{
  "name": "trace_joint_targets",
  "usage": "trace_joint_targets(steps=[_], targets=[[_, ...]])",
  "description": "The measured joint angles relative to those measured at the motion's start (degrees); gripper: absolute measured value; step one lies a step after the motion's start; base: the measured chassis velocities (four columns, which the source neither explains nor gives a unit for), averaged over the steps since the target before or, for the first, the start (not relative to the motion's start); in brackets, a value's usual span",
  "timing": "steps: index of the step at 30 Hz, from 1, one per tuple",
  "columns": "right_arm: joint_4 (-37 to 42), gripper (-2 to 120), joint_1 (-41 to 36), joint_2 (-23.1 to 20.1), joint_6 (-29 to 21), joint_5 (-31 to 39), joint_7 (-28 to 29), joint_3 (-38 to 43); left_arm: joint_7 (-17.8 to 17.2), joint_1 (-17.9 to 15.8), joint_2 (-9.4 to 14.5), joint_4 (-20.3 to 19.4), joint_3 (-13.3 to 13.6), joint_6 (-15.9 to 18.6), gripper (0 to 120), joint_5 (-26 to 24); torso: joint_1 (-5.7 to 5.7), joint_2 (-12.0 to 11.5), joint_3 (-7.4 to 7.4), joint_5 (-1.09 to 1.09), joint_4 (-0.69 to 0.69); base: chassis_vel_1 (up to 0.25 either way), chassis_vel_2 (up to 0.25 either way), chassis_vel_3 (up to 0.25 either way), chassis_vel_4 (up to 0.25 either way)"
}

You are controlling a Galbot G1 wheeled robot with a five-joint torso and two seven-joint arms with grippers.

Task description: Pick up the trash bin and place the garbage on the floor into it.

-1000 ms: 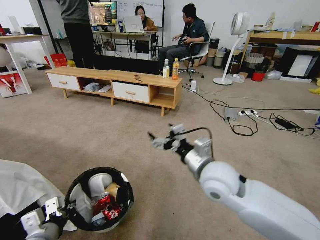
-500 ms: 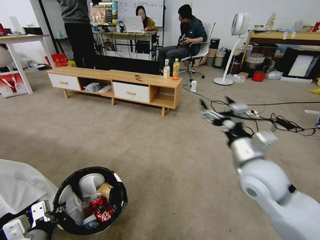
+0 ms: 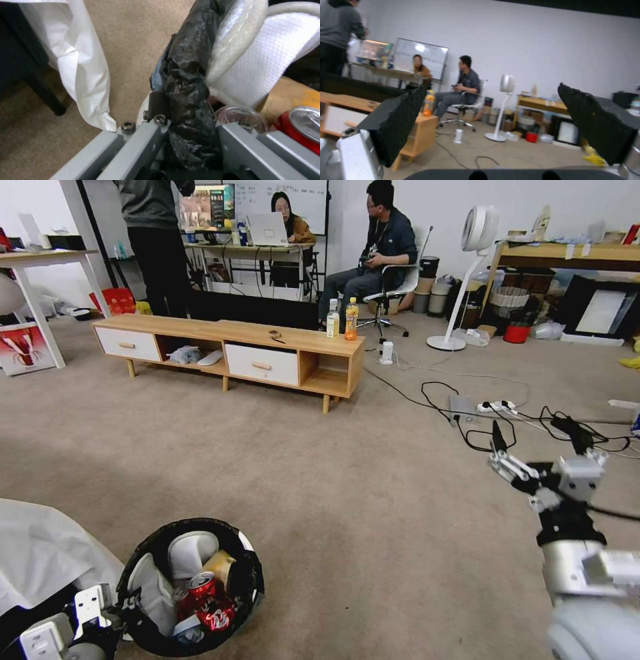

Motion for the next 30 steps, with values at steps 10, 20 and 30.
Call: trace_joint_targets(steps=[10,20,30], targets=[[-0.58,100,-5.74,9.08,1.73,-7.35,-3.04,-0.3,0.51,-0.02,-0.81,-0.34,1.83,-0.15,3,1.26,0.0,0.0,0.0,0.0,0.0,0.0,0.0,0.0,0.0],[-1.97,100,-6.6,10.26,2.19,-8.21,-5.78,-1.88,0.77,-0.06,-1.12,-0.42,2.94,-0.43,3,1.83,0.0,-0.01,0.0,0.01,0.0,0.0,0.0,0.0,0.0],[-3.09,100,-7.18,10.38,2.49,-8.28,-6.74,-3.38,1.12,-0.07,-1.48,-0.42,3.56,-0.69,3,2.32,0.0,-0.01,0.0,0.01,0.0,0.0,0.0,0.0,0.0]])
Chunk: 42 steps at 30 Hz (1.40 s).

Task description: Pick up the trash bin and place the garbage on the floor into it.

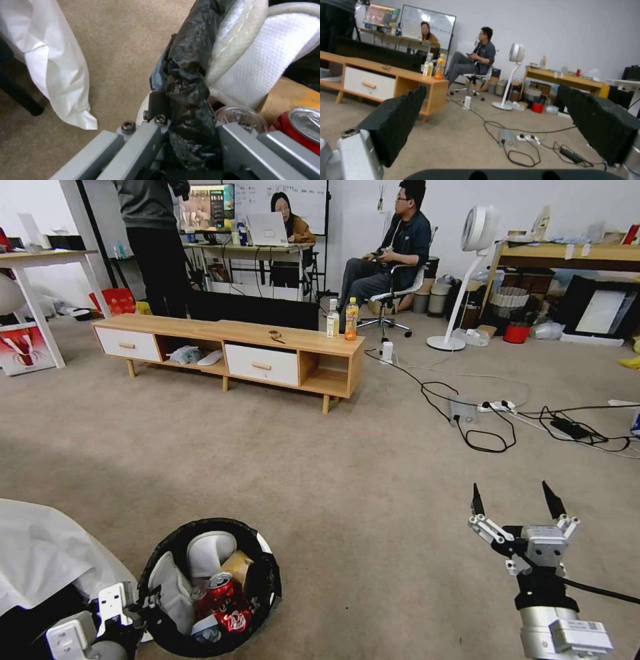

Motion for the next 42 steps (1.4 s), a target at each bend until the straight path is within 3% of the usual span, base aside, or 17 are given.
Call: trace_joint_targets(steps=[22,42], targets=[[-1.35,100,0.13,1.54,0.44,-1.91,0.3,0.18,1.45,-0.3,-0.61,0.46,0.35,-0.55,3,1.22,0.0,0.0,0.0,0.0,0.0,-0.003,-0.004,-0.006,-0.003],[-2.01,100,0.04,1.84,2.3,-1.22,0.36,1.02,1.32,-0.25,-0.74,0.18,0.61,-0.41,3,1.14,0.01,0.0,0.0,0.0,-0.01,-0.084,-0.089,-0.085,-0.094]])
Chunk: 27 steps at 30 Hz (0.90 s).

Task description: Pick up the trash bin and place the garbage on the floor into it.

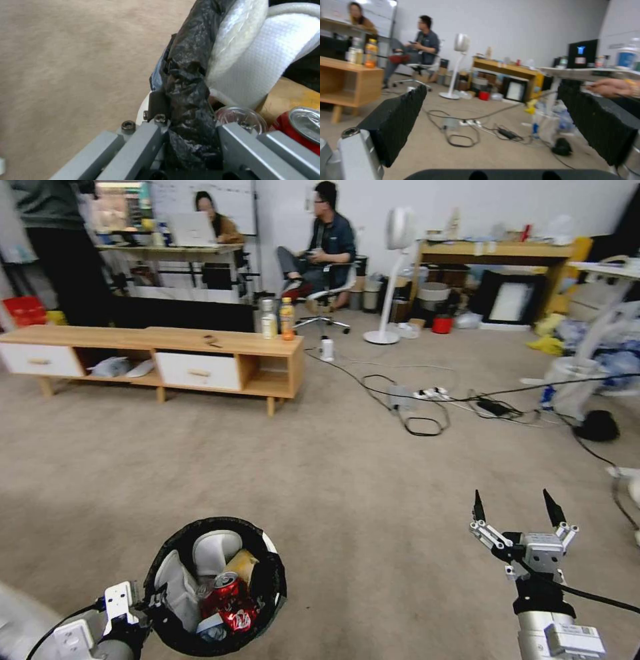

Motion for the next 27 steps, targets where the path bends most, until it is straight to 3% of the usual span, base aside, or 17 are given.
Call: trace_joint_targets(steps=[13,27], targets=[[-0.83,100,0.33,0.09,1.14,0.3,-0.28,-0.16,-0.14,-0.13,-0.13,0.22,-0.01,0.02,3,-0.03,0.0,0.0,0.0,0.0,0.01,-0.084,-0.078,-0.085,-0.094],[-1.91,100,1.25,-0.06,1.39,0.32,-0.68,-0.67,-0.37,-0.1,-0.24,0.29,-0.44,0.03,3,-0.42,0.0,0.0,0.0,0.0,0.01,-0.007,-0.003,-0.004,-0.006]])
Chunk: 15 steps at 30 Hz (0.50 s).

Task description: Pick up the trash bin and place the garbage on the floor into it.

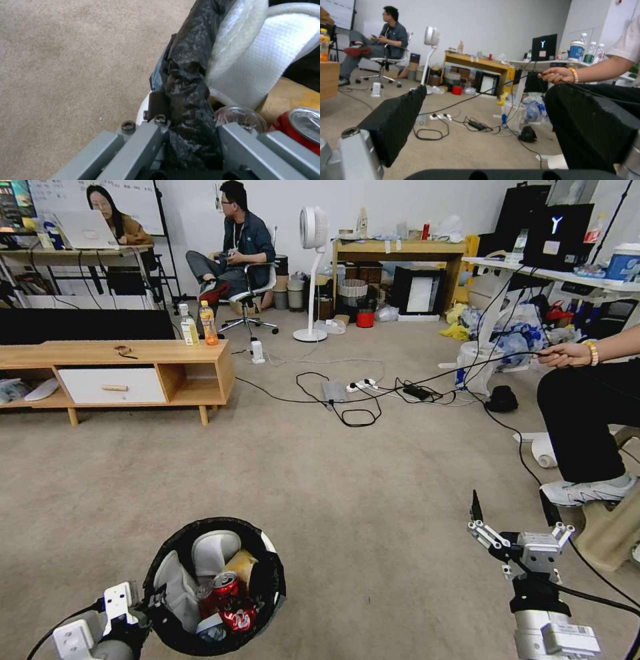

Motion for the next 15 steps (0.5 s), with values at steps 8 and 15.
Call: trace_joint_targets(steps=[8,15], targets=[[-1.0,100,0.41,-0.12,0.86,0.05,-1.15,-0.28,0.0,0.27,-0.05,-0.12,-0.22,-0.03,3,-0.12,0.0,0.0,0.0,0.0,0.0,0.0,0.0,0.0,0.0],[-1.37,100,0.49,-0.11,1.12,0.23,-1.24,-0.63,0.01,0.49,-0.12,-0.24,-0.45,-0.06,3,-0.14,-0.01,0.0,0.0,0.0,0.0,-0.025,0.018,0.019,-0.035]])
